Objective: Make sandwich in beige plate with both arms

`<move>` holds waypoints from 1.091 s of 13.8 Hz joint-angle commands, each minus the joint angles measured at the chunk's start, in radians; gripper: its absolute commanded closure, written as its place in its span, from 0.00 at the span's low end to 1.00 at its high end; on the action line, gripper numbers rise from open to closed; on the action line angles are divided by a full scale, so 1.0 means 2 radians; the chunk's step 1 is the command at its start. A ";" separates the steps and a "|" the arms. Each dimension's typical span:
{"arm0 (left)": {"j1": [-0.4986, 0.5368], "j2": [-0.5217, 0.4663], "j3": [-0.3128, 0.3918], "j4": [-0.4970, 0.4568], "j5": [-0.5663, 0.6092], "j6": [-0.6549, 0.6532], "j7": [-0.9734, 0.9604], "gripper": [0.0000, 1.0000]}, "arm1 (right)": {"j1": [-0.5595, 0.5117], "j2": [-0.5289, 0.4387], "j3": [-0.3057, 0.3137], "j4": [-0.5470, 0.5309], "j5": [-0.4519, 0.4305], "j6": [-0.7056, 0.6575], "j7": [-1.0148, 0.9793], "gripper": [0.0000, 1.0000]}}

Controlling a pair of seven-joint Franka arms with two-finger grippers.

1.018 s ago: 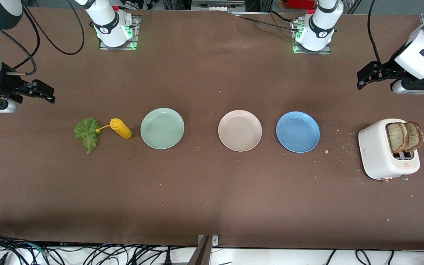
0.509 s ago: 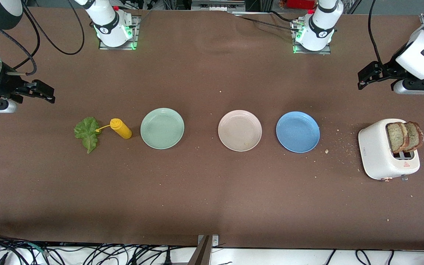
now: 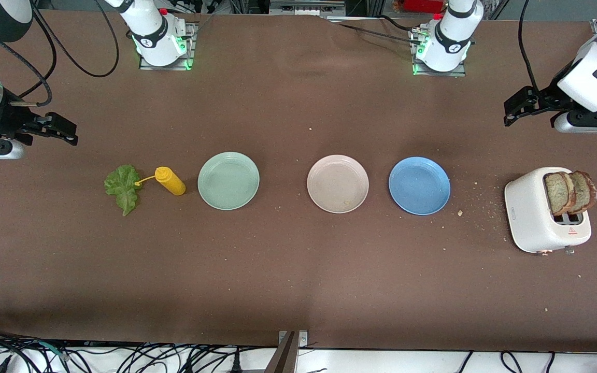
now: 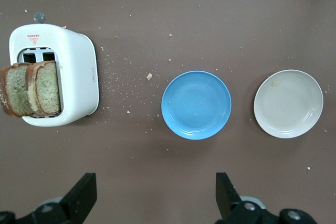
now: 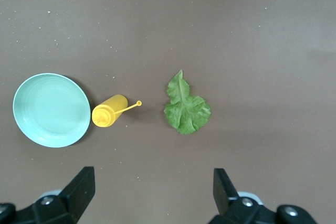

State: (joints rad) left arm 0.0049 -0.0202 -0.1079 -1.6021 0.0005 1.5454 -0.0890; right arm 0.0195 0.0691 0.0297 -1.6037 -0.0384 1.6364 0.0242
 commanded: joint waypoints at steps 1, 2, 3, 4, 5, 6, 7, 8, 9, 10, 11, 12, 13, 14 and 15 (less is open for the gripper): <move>0.001 0.000 -0.001 0.003 0.009 0.001 0.003 0.00 | 0.003 -0.004 -0.001 -0.007 -0.005 0.005 0.002 0.00; 0.001 0.000 -0.001 0.003 0.009 0.001 0.004 0.00 | 0.003 -0.004 -0.001 -0.007 -0.005 0.005 0.002 0.00; 0.001 0.000 -0.001 0.003 0.009 0.001 0.004 0.00 | 0.003 -0.004 -0.001 -0.007 -0.005 0.005 0.002 0.00; 0.001 0.000 -0.001 0.003 0.009 0.001 0.004 0.00 | 0.003 -0.004 -0.001 -0.007 -0.005 0.005 0.002 0.00; 0.001 0.000 -0.001 0.003 0.009 0.001 0.003 0.00 | 0.003 -0.004 -0.001 -0.007 -0.005 0.005 0.002 0.00; 0.001 0.000 -0.001 0.003 0.009 0.001 0.003 0.00 | 0.003 -0.004 -0.001 -0.007 -0.005 0.005 0.002 0.00; 0.001 0.000 -0.001 0.003 0.009 0.001 0.003 0.00 | 0.003 -0.004 -0.001 -0.006 -0.004 0.005 0.002 0.00; 0.001 0.000 -0.001 0.003 0.009 0.001 0.003 0.00 | 0.003 -0.004 -0.001 -0.006 -0.005 0.005 0.002 0.00; 0.001 0.000 -0.001 0.003 0.009 0.001 0.003 0.00 | 0.003 -0.004 -0.001 -0.006 -0.004 0.005 0.002 0.00; 0.001 0.000 -0.001 0.003 0.009 0.001 0.003 0.00 | 0.003 -0.004 -0.001 -0.006 -0.004 0.005 0.002 0.00; 0.001 0.000 -0.001 0.003 0.009 0.001 0.003 0.00 | 0.003 -0.004 -0.001 -0.006 -0.004 0.005 0.002 0.00; 0.001 0.000 -0.001 0.003 0.009 0.001 0.003 0.00 | 0.003 -0.004 -0.001 -0.006 -0.004 0.005 0.002 0.00; 0.001 0.000 -0.001 0.003 0.009 0.001 0.003 0.00 | 0.003 -0.004 -0.001 -0.006 -0.005 0.005 0.002 0.00; 0.001 0.000 -0.001 0.003 0.009 0.001 0.002 0.00 | 0.003 -0.004 -0.001 -0.006 -0.004 0.005 0.002 0.00; 0.001 0.000 -0.001 0.003 0.009 0.001 -0.002 0.00 | 0.003 -0.004 -0.001 -0.006 -0.004 0.005 0.001 0.00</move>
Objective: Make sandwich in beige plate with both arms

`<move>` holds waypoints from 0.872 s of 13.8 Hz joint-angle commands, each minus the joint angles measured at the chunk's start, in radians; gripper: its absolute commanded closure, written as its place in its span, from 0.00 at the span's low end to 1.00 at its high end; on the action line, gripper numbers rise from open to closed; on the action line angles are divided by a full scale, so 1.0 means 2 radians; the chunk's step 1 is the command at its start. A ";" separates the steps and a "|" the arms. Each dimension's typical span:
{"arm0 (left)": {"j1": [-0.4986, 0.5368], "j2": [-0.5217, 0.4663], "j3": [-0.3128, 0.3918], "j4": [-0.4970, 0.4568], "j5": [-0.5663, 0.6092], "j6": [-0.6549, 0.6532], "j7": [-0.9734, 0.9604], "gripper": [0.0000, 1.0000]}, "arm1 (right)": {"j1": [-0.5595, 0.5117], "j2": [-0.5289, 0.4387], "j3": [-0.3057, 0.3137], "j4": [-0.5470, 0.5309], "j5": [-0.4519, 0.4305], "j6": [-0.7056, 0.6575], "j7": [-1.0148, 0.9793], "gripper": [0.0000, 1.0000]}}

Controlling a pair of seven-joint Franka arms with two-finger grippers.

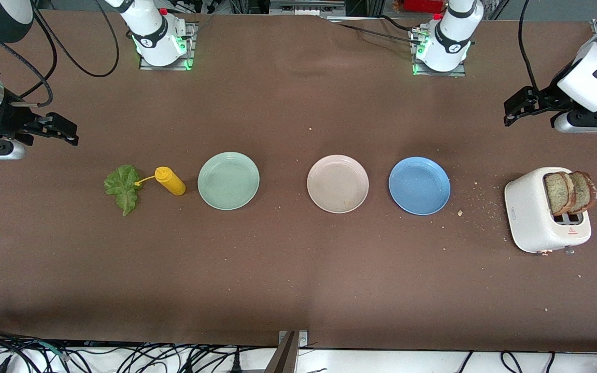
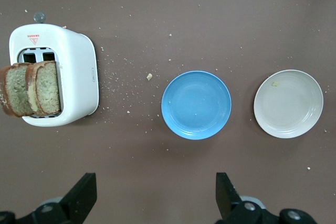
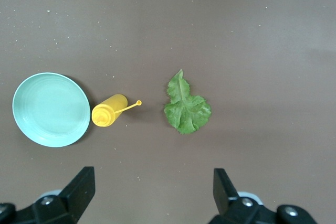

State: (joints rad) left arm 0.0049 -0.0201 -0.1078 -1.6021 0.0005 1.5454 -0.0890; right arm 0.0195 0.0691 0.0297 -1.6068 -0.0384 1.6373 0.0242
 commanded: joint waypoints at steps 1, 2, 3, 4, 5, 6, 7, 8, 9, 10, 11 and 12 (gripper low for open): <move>0.001 0.000 -0.001 0.004 0.010 0.001 -0.003 0.00 | 0.003 -0.004 -0.001 -0.004 -0.004 0.004 0.002 0.00; 0.000 0.000 -0.001 0.004 0.010 0.001 -0.003 0.00 | 0.003 -0.004 -0.001 -0.004 -0.004 0.004 0.001 0.00; 0.000 0.001 -0.001 0.006 0.010 0.001 -0.003 0.00 | 0.003 -0.004 -0.001 -0.004 -0.004 0.004 0.002 0.00; 0.000 0.003 -0.001 0.010 0.010 0.000 -0.003 0.00 | 0.003 -0.004 -0.001 -0.004 -0.004 0.004 0.002 0.00; 0.000 0.005 -0.001 0.011 0.010 0.000 -0.003 0.00 | 0.003 -0.004 -0.001 -0.004 -0.004 0.004 0.002 0.00; 0.000 0.005 -0.001 0.011 0.010 0.000 -0.002 0.00 | 0.003 -0.004 -0.001 -0.004 -0.004 0.004 0.002 0.00; 0.000 0.005 -0.001 0.011 0.010 0.000 -0.002 0.00 | 0.003 -0.004 -0.001 -0.004 -0.004 0.004 0.002 0.00; 0.000 0.005 -0.001 0.011 0.011 0.000 -0.003 0.00 | 0.003 -0.004 -0.001 -0.005 -0.004 0.004 0.001 0.00; 0.000 0.005 -0.001 0.011 0.011 0.000 -0.002 0.00 | 0.003 -0.004 -0.001 -0.005 -0.004 0.004 0.002 0.00; 0.000 0.005 -0.001 0.011 0.011 0.000 -0.003 0.00 | 0.003 -0.004 -0.001 -0.005 -0.005 0.004 0.002 0.00; 0.000 0.005 -0.003 0.011 0.011 -0.001 -0.003 0.00 | 0.003 -0.004 -0.001 -0.005 -0.005 0.004 0.002 0.00; 0.000 0.005 -0.003 0.011 0.011 -0.004 -0.003 0.00 | 0.003 -0.004 -0.001 -0.005 -0.004 0.005 0.002 0.00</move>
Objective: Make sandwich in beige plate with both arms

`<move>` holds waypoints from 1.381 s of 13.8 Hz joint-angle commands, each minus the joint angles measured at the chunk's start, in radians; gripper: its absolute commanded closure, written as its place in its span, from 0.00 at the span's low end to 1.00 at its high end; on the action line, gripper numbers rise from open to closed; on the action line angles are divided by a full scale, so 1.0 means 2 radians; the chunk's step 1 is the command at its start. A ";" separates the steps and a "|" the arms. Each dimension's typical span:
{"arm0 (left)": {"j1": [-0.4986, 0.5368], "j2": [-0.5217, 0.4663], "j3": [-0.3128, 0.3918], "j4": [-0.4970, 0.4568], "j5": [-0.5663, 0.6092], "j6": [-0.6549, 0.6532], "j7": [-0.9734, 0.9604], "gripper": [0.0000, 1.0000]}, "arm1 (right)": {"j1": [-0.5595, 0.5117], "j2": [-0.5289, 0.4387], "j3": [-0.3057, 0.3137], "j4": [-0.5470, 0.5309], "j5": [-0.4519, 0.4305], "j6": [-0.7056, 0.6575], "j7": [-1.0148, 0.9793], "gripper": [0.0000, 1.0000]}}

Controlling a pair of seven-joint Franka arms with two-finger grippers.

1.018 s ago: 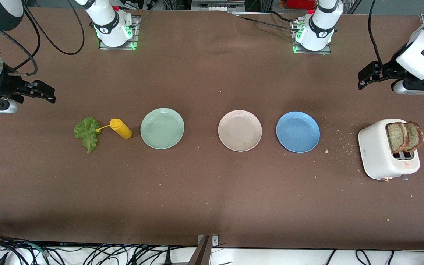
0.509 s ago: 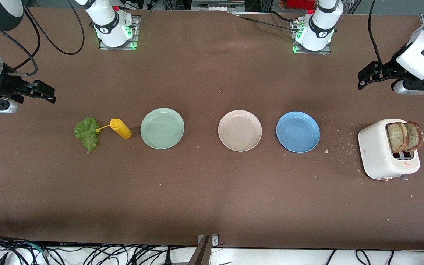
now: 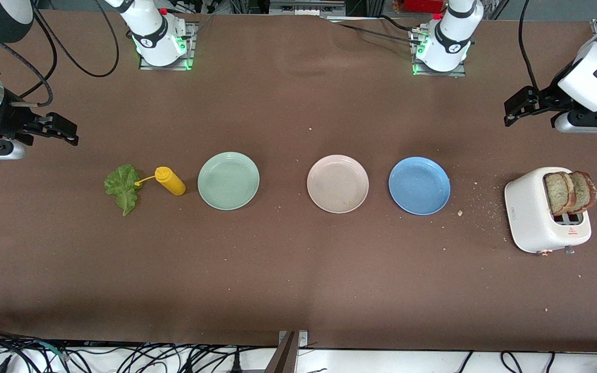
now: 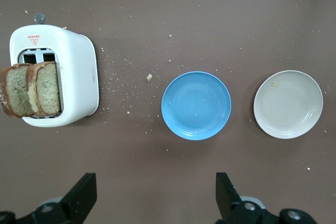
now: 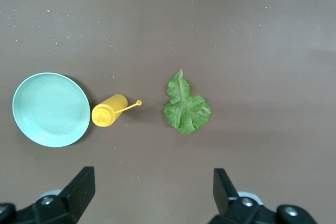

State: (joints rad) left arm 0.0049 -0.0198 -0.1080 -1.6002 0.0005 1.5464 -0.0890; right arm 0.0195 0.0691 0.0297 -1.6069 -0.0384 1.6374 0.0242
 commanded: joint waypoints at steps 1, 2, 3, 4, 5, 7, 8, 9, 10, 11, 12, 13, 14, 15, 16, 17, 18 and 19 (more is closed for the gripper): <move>0.000 0.005 -0.003 0.010 0.011 -0.008 -0.003 0.00 | 0.003 -0.003 -0.001 -0.005 -0.004 0.005 0.002 0.00; 0.000 0.005 -0.003 0.010 0.011 -0.008 -0.002 0.00 | 0.003 -0.003 -0.001 -0.005 -0.004 0.005 0.002 0.00; 0.000 0.005 -0.003 0.010 0.011 -0.008 -0.002 0.00 | 0.003 -0.003 -0.001 -0.005 -0.004 0.005 0.002 0.00; 0.000 0.005 -0.003 0.010 0.011 -0.008 -0.002 0.00 | 0.003 -0.003 -0.001 -0.005 -0.004 0.006 0.002 0.00; 0.000 0.005 -0.003 0.010 0.011 -0.009 -0.002 0.00 | 0.003 -0.003 -0.001 -0.005 -0.005 0.006 0.002 0.00; 0.000 0.005 -0.003 0.010 0.011 -0.009 -0.002 0.00 | 0.003 -0.003 -0.001 -0.005 -0.005 0.006 0.001 0.00; 0.000 0.005 -0.003 0.009 0.011 -0.008 -0.002 0.00 | 0.003 -0.003 -0.001 -0.005 -0.005 0.006 0.001 0.00; 0.000 0.005 -0.003 0.009 0.011 -0.009 -0.002 0.00 | 0.003 -0.003 -0.001 -0.005 -0.005 0.006 0.002 0.00; -0.001 0.005 -0.003 0.010 0.011 -0.009 -0.002 0.00 | 0.003 -0.003 -0.001 -0.005 -0.005 0.006 0.002 0.00; 0.000 0.005 -0.003 0.010 0.012 -0.009 -0.002 0.00 | 0.003 -0.003 -0.001 -0.005 -0.005 0.006 0.002 0.00; 0.000 0.005 -0.003 0.009 0.012 -0.009 -0.002 0.00 | 0.003 -0.003 -0.001 -0.005 -0.005 0.006 0.002 0.00; 0.000 0.006 -0.002 0.010 0.012 -0.009 -0.001 0.00 | 0.003 -0.002 -0.001 -0.006 -0.004 0.006 0.002 0.00; 0.001 0.008 -0.001 0.010 0.011 -0.009 0.000 0.00 | 0.003 -0.002 -0.001 -0.006 -0.005 0.006 0.002 0.00; 0.001 0.008 0.000 0.010 0.012 -0.008 0.000 0.00 | 0.003 -0.002 -0.001 -0.006 -0.005 0.006 0.002 0.00; 0.001 0.008 0.000 0.010 0.012 -0.009 0.000 0.00 | 0.003 -0.002 -0.001 -0.005 -0.005 0.006 0.001 0.00; 0.001 0.008 0.000 0.009 0.012 -0.009 0.001 0.00 | 0.003 -0.002 -0.001 -0.006 -0.005 0.006 0.001 0.00; 0.002 0.008 0.000 0.009 0.012 -0.008 0.001 0.00 | 0.003 -0.002 -0.001 -0.006 -0.005 0.006 0.002 0.00; 0.006 0.011 0.000 0.009 0.012 -0.009 0.001 0.00 | 0.003 -0.002 -0.001 -0.006 -0.005 0.006 0.001 0.00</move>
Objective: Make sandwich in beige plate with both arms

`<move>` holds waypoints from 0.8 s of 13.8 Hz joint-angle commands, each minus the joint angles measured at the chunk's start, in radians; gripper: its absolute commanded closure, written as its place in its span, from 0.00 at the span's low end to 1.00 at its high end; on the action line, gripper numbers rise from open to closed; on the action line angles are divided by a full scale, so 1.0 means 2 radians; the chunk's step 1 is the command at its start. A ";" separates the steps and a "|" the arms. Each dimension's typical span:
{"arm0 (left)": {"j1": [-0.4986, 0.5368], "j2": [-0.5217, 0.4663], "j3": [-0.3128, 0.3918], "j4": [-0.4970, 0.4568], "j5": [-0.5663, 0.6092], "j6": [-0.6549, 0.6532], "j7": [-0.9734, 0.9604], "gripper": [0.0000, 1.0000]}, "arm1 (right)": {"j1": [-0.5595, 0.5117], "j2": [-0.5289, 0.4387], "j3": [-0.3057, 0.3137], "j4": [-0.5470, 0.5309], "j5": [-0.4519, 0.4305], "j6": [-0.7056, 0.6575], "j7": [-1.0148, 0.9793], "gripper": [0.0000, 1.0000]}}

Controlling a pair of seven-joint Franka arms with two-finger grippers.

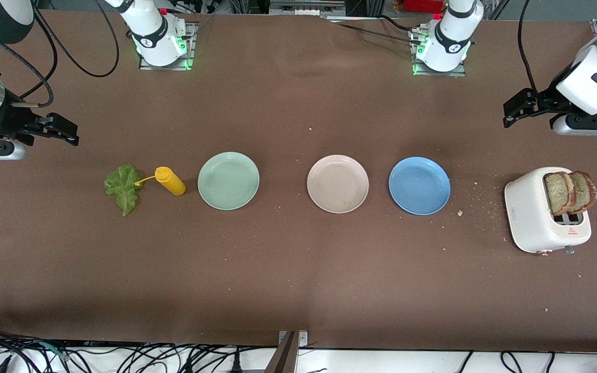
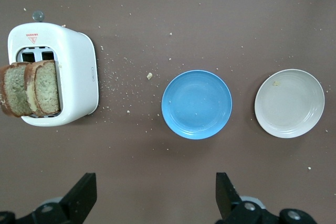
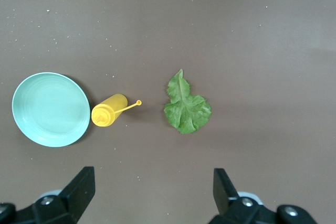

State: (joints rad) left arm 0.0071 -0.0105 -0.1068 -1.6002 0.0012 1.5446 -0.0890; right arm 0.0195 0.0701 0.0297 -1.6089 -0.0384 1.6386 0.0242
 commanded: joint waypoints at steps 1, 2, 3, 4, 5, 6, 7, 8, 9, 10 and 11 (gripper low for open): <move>0.009 0.008 0.000 0.009 0.012 -0.008 0.002 0.00 | 0.003 -0.003 -0.001 -0.005 -0.005 0.005 0.001 0.00; 0.019 0.011 0.000 0.009 0.012 -0.008 0.002 0.00 | 0.003 -0.003 -0.001 -0.005 -0.005 0.005 0.002 0.00; 0.034 0.019 0.000 0.009 0.011 -0.008 0.003 0.00 | 0.003 -0.003 -0.001 -0.005 -0.004 0.005 0.001 0.00; 0.045 0.025 -0.001 0.009 0.011 -0.008 0.004 0.00 | 0.003 -0.003 -0.001 -0.005 -0.005 0.005 0.002 0.00; 0.051 0.028 0.000 0.009 0.012 -0.007 0.005 0.00 | 0.003 -0.003 -0.001 -0.005 -0.005 0.005 0.001 0.00; 0.057 0.031 0.000 0.009 0.014 -0.007 0.005 0.00 | 0.003 -0.003 -0.001 -0.005 -0.005 0.005 0.002 0.00; 0.068 0.037 0.000 0.009 0.028 -0.005 0.008 0.00 | 0.003 -0.002 -0.001 -0.005 -0.005 0.005 0.002 0.00; 0.073 0.046 0.000 0.009 0.053 -0.003 0.022 0.00 | 0.003 -0.001 -0.001 -0.005 -0.004 0.005 0.002 0.00; 0.081 0.057 0.000 0.010 0.072 -0.001 0.045 0.00 | 0.003 -0.001 -0.001 -0.004 -0.005 0.005 0.002 0.00; 0.091 0.063 0.000 0.010 0.081 0.000 0.065 0.00 | 0.003 -0.001 -0.001 -0.005 -0.004 0.005 0.002 0.00; 0.102 0.070 0.000 0.010 0.081 0.006 0.071 0.00 | 0.003 -0.001 -0.001 -0.004 -0.004 0.005 0.002 0.00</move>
State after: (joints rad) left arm 0.1712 0.0940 -0.0965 -1.6005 0.1310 1.5475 -0.0071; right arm 0.0199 0.0718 0.0299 -1.6096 -0.0384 1.6389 0.0242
